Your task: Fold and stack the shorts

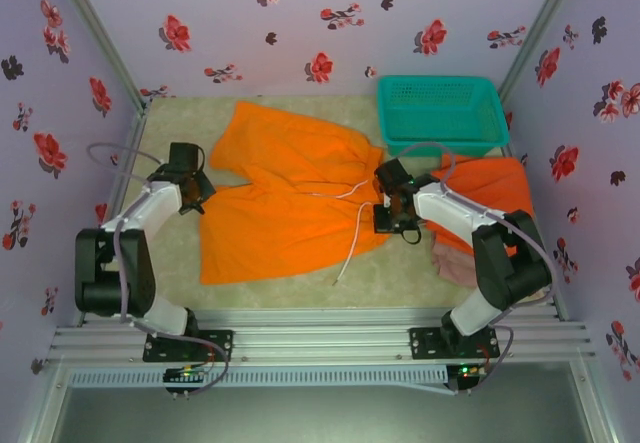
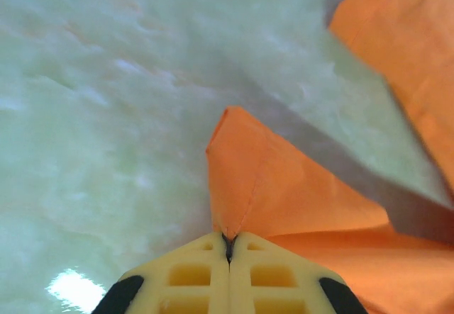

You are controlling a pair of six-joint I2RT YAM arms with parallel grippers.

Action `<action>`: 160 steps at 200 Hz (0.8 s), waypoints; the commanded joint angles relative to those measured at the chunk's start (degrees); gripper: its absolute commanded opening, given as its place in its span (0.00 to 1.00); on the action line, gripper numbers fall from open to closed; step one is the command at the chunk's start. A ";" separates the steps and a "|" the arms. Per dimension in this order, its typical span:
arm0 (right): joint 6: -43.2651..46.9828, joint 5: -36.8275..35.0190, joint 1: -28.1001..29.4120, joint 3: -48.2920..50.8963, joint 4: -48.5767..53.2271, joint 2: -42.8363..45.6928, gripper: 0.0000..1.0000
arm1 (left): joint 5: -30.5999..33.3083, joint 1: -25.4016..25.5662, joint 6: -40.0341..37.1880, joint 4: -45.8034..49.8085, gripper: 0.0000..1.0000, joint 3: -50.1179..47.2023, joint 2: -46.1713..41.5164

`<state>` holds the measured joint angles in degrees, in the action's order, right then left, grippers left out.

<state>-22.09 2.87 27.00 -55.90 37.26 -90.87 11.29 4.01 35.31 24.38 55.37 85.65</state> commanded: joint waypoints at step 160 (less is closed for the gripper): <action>2.09 -1.16 4.64 -4.43 7.06 11.14 0.80 | -16.50 3.72 16.16 -3.86 1.00 -18.77 -20.63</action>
<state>-22.41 4.67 31.64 -55.07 39.20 -85.27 -0.78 6.02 46.50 24.56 40.40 65.87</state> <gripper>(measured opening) 0.762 0.993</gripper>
